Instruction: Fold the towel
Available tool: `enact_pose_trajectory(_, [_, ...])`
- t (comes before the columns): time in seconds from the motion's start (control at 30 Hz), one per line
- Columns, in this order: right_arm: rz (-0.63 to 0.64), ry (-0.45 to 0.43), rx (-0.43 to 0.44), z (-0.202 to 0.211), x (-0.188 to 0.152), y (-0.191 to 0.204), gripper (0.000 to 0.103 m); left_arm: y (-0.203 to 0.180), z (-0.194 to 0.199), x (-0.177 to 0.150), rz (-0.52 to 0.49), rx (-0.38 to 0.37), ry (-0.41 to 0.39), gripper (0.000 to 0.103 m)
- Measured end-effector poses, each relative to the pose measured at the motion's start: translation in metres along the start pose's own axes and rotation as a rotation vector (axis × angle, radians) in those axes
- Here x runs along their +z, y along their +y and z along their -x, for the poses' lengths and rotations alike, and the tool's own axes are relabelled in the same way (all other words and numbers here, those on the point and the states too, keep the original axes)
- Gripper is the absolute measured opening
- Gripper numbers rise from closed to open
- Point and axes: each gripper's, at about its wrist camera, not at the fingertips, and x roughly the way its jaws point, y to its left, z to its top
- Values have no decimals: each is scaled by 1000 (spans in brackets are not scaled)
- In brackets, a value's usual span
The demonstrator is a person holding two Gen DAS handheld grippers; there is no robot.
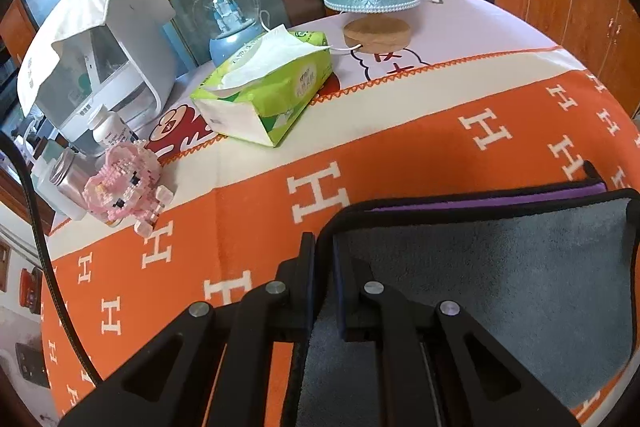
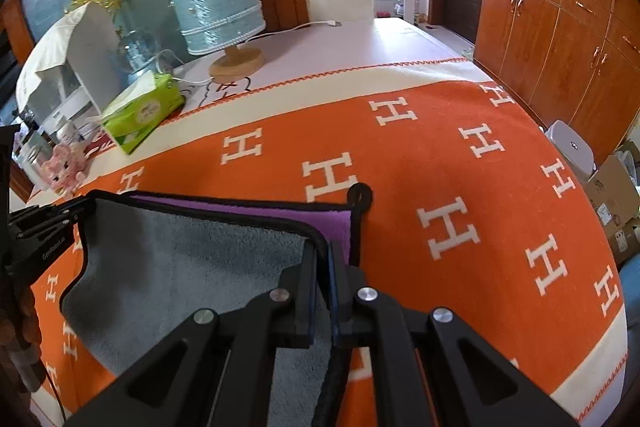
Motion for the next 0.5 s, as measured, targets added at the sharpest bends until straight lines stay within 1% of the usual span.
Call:
enact_pose_trajectory(0.23, [13, 16, -40, -23, 8, 3, 5, 0, -16, 6, 44, 11, 11, 6])
enact_pose_trajectory(0.5, [23, 24, -72, -34, 6, 5, 5, -5, -30, 4, 50, 17, 30, 6])
